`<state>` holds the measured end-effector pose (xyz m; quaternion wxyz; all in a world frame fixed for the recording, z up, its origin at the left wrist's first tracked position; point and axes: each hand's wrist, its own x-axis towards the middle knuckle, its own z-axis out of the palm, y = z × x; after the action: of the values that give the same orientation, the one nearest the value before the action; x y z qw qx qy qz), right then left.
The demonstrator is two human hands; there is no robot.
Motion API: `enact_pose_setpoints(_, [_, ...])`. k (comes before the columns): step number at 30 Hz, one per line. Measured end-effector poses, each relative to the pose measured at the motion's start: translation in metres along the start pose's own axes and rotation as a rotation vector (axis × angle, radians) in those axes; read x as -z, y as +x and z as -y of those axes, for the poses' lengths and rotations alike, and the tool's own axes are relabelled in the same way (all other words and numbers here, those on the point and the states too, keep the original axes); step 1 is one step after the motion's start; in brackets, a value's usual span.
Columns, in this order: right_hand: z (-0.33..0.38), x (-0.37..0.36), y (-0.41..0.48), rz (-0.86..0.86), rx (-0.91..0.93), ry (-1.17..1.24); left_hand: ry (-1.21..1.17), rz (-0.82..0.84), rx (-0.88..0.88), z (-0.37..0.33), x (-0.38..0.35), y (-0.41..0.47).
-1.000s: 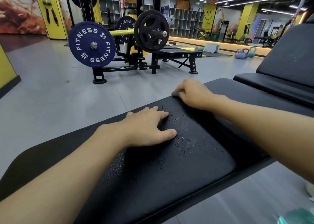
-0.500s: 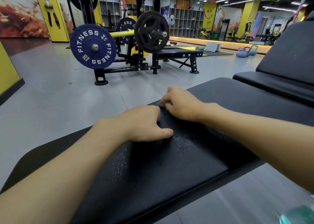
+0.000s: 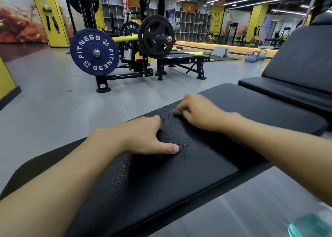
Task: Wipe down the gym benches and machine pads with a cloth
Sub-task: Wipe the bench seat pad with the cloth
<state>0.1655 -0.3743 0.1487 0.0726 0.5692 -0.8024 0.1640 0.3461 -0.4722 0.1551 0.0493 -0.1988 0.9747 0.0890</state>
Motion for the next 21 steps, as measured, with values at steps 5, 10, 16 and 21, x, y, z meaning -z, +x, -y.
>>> enact_pose_setpoints(5, [0.028, -0.011, -0.015, 0.028, 0.091, -0.012, 0.006, -0.016, 0.002, 0.001, -0.002, -0.001])
enact_pose_setpoints(10, [-0.003, 0.011, -0.018, 0.022, 0.014, -0.036, -0.007, -0.015, 0.009, 0.000, -0.002, -0.002])
enact_pose_setpoints(16, [0.040, -0.004, -0.052, 0.089, 0.187, 0.035, -0.006, -0.038, -0.007, 0.000, -0.004, -0.001])
enact_pose_setpoints(21, [0.000, 0.016, -0.041, -0.009, -0.030, -0.090, -0.033, -0.007, -0.019, 0.000, -0.002, -0.004])
